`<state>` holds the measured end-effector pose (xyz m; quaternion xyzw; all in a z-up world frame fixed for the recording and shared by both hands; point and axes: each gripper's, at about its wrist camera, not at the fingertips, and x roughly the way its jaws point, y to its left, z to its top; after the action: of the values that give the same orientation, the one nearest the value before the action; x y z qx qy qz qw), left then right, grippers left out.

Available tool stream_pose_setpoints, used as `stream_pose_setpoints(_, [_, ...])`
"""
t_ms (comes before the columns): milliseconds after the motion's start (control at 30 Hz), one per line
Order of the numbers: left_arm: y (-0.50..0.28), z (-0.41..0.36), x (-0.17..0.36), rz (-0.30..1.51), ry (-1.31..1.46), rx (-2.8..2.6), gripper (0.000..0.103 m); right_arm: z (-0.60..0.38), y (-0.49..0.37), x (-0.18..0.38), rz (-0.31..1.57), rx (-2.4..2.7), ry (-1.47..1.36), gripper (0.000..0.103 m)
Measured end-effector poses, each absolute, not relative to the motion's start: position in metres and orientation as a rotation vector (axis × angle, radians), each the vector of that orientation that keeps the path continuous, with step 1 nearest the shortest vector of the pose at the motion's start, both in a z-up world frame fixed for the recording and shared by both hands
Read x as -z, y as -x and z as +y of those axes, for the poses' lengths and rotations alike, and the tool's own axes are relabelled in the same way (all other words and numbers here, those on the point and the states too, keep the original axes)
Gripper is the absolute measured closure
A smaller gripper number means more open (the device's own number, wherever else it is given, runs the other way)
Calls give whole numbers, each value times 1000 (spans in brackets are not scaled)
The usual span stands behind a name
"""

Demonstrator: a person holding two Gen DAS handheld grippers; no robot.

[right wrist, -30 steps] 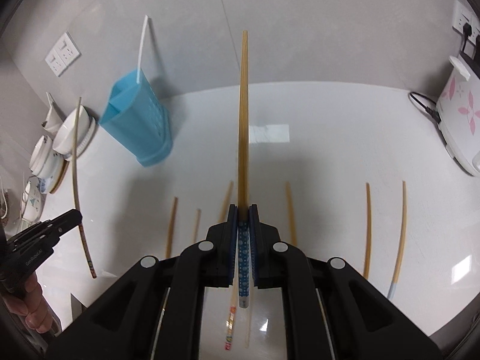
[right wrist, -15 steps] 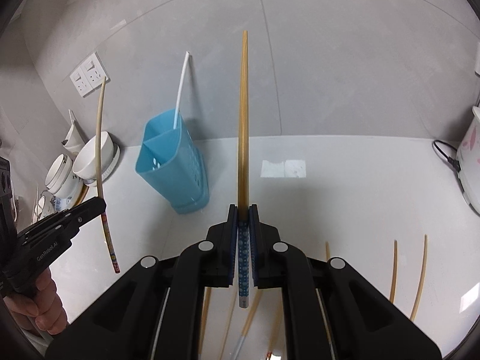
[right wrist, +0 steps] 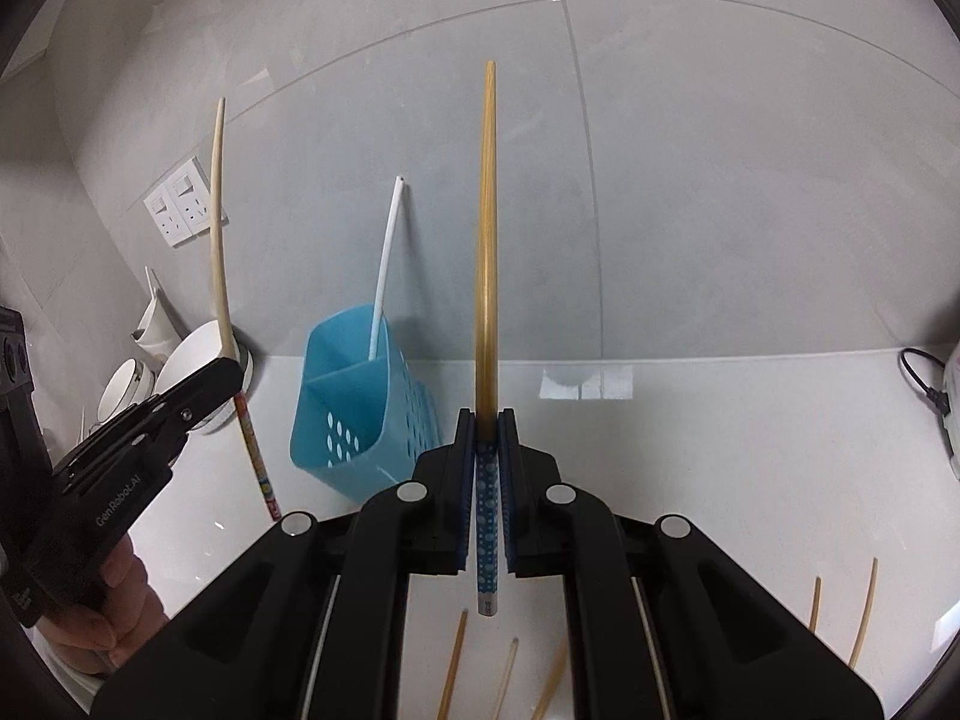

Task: Organize utensils
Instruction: 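Lift the colourful-tipped chopstick with left tool while right tool lifts blue-tipped chopstick, then drop the chopstick into the blue holder by opening the left tool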

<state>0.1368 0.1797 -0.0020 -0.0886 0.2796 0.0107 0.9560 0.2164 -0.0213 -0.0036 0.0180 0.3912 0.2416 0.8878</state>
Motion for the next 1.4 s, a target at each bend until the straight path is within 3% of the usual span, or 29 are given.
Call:
stream_pose_setpoints(500, [-183,191,39,460,166,-19,96,-13,-241,10,777,-531,-60,96])
stream_pose_setpoints(1200, [-185,185,75,531,109,-44,96,-10,-250,23,817,-551,-66,96])
stream_pose_setpoints(1300, [-184,182,76,542,103,-49,95,-11,-250,24,821,-551,-66,96])
stream_pose_setpoints(1400, [-183,184,71,547,124,-59,83,-10,-250,25,827,-554,-61,96])
